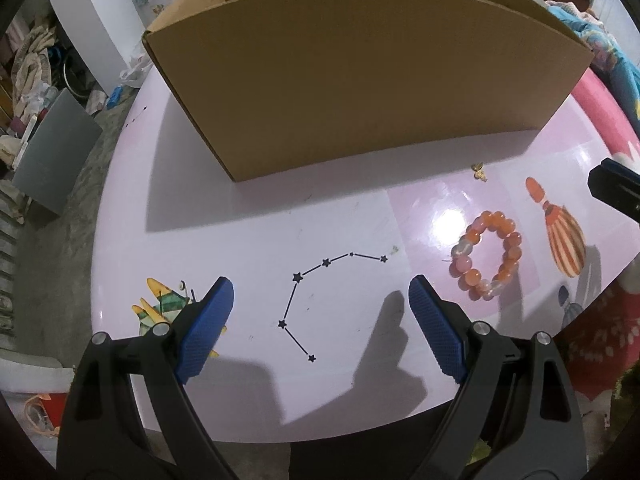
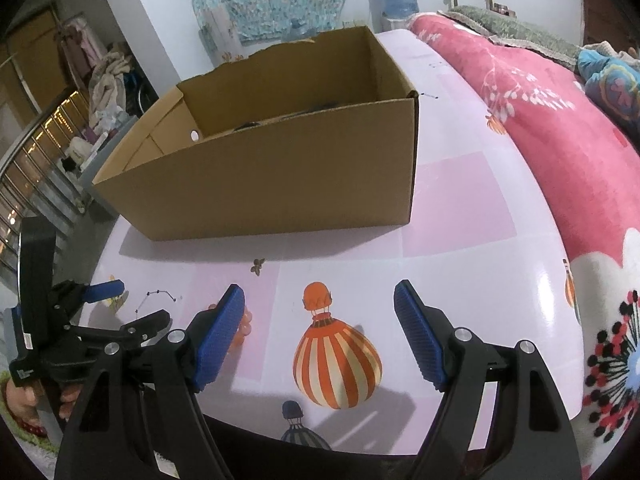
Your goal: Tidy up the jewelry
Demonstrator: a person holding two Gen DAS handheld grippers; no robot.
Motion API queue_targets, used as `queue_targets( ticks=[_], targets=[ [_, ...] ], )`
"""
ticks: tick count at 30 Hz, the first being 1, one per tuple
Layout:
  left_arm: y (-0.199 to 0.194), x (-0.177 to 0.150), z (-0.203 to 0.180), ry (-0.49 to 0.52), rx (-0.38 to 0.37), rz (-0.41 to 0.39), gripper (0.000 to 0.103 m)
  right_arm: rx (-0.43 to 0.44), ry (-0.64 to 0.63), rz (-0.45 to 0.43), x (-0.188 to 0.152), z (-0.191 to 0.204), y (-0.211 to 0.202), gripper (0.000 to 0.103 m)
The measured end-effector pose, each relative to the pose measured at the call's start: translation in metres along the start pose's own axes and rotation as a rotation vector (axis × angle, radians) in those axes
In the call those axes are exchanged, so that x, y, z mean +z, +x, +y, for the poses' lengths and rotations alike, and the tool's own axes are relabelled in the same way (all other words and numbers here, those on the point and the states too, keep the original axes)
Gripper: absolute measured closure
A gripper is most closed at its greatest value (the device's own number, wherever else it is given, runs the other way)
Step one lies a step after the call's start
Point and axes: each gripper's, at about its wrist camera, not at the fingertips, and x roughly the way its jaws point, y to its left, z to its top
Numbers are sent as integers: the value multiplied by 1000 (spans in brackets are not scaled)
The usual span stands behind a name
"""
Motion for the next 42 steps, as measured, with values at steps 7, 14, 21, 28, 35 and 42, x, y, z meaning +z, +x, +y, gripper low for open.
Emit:
queue_targets(
  ticks=[7, 14, 21, 28, 35, 42],
  targets=[
    [6, 0, -4, 22, 21, 8, 17, 10, -6, 21, 1, 4, 9, 28],
    [5, 2, -9, 37, 31, 7, 17, 22, -21, 34, 4, 10, 16, 28],
    [1, 2, -16, 50, 43, 4, 17, 30, -25, 38, 6, 12, 21, 28],
    [-7, -1, -21, 90, 34, -55, 17, 33, -23, 36, 7, 10, 23, 28],
    [-33, -13, -30, 137, -179, -220, 31, 25, -3, 14, 8, 4, 19, 28],
    [-23, -16, -56, 234, -287, -192, 76, 28, 18, 7, 6, -3, 18, 28]
  ],
)
